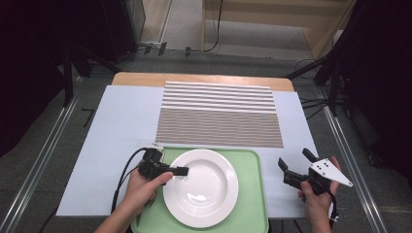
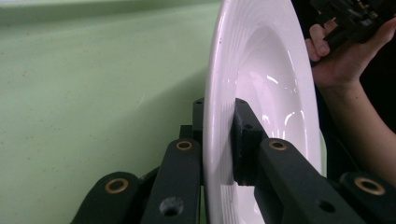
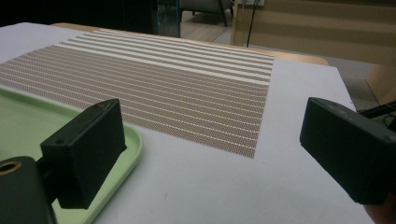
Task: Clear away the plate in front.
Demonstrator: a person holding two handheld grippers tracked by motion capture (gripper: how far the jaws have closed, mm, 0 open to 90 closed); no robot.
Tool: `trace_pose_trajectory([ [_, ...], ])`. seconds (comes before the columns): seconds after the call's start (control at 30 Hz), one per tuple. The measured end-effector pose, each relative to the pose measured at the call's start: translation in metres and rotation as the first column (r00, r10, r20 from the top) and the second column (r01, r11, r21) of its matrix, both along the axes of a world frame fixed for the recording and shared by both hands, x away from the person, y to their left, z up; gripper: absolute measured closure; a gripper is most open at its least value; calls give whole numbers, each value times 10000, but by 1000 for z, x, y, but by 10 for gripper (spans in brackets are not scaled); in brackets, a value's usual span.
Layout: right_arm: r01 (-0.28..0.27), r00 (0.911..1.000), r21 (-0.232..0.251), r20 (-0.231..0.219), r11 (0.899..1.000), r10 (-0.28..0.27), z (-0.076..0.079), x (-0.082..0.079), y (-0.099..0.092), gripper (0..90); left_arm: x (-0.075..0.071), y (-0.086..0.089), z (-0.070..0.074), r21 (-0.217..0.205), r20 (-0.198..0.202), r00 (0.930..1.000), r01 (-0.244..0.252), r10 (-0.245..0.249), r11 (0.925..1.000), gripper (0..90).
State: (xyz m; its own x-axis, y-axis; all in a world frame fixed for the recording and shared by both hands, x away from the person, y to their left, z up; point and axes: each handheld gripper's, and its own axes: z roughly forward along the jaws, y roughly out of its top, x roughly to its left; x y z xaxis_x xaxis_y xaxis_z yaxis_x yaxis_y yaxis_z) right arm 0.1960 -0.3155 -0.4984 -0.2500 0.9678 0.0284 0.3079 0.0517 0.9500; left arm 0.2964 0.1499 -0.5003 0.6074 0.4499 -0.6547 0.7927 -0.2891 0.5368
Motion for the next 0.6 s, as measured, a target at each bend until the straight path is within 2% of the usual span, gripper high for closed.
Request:
trace_pose_trajectory([
  [0.07, -6, 10000, -5, 4, 10000, 6, 0, 0, 0, 54, 2, -1, -1, 75, -133, 9999, -23, 24, 10000, 814],
  [0.13, 4, 10000, 66, -71, 10000, -3, 0, 0, 0, 54, 2, -3, 0, 212, -20, 10000, -49, 49, 9998, 805],
  [0.27, -8, 10000, 73, -67, 10000, 8, 0, 0, 0, 54, 4, -7, 3, 863, 220, 9998, 3, -22, 9963, 769],
  [0.37, -7, 10000, 89, -67, 10000, 8, 0, 0, 0, 54, 4, -9, 3, 1511, 679, 9977, -86, -17, 9885, 745],
  [0.43, -27, 9999, 118, -97, 9999, 28, 0, 0, 0, 54, 4, -8, 3, 1969, 901, 9959, -281, 104, 9800, 703],
  [0.53, -6, 10000, 123, -89, 9999, 7, 0, 0, 0, 54, 6, -2, 5, 1997, 1142, 9931, -487, 261, 9786, 615],
  [0.6, 1, 10000, 126, -93, 9999, 0, -1, 0, 0, 54, 6, 2, 7, 1575, 1180, 9926, -456, 271, 9865, 575],
])
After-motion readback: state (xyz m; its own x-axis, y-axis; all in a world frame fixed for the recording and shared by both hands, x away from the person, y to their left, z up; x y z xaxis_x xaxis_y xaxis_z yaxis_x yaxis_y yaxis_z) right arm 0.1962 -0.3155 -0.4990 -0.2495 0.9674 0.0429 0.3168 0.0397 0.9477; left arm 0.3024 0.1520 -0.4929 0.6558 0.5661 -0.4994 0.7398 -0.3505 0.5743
